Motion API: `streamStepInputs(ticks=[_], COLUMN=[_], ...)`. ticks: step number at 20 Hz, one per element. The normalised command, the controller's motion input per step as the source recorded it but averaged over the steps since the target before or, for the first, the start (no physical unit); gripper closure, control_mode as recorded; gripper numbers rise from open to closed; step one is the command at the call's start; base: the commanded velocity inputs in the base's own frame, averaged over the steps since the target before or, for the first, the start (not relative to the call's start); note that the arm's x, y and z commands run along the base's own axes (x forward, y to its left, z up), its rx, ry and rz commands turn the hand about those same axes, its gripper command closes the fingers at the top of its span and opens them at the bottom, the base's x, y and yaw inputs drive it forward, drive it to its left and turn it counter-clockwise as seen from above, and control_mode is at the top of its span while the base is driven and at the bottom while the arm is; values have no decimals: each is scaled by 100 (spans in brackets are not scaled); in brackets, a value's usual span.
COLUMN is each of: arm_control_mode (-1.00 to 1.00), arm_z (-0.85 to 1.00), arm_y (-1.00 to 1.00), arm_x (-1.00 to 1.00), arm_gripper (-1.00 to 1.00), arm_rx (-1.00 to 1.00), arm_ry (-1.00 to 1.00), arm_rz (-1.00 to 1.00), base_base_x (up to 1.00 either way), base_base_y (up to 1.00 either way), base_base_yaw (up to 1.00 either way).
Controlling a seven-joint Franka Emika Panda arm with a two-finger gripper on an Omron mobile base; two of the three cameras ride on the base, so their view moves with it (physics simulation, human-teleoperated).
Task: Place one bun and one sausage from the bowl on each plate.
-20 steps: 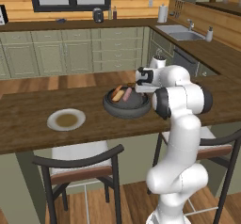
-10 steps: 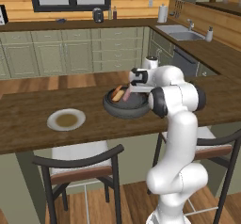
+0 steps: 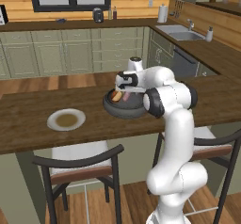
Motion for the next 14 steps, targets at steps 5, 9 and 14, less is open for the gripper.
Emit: streamStepInputs(ticks=[5,9,14], arm_control_mode=[-100,-100,-100], arm_z=[-16,-21,-22], arm_y=[0,2,0], arm_x=[41,21,1], arm_gripper=[-100,-100,-100], arm_rx=[0,0,0], arm_ry=[3,2,2], arm_rz=[-11,-9,-5], base_base_x=[0,0,0], base_base_y=[0,0,0], base_base_yaw=[0,0,0])
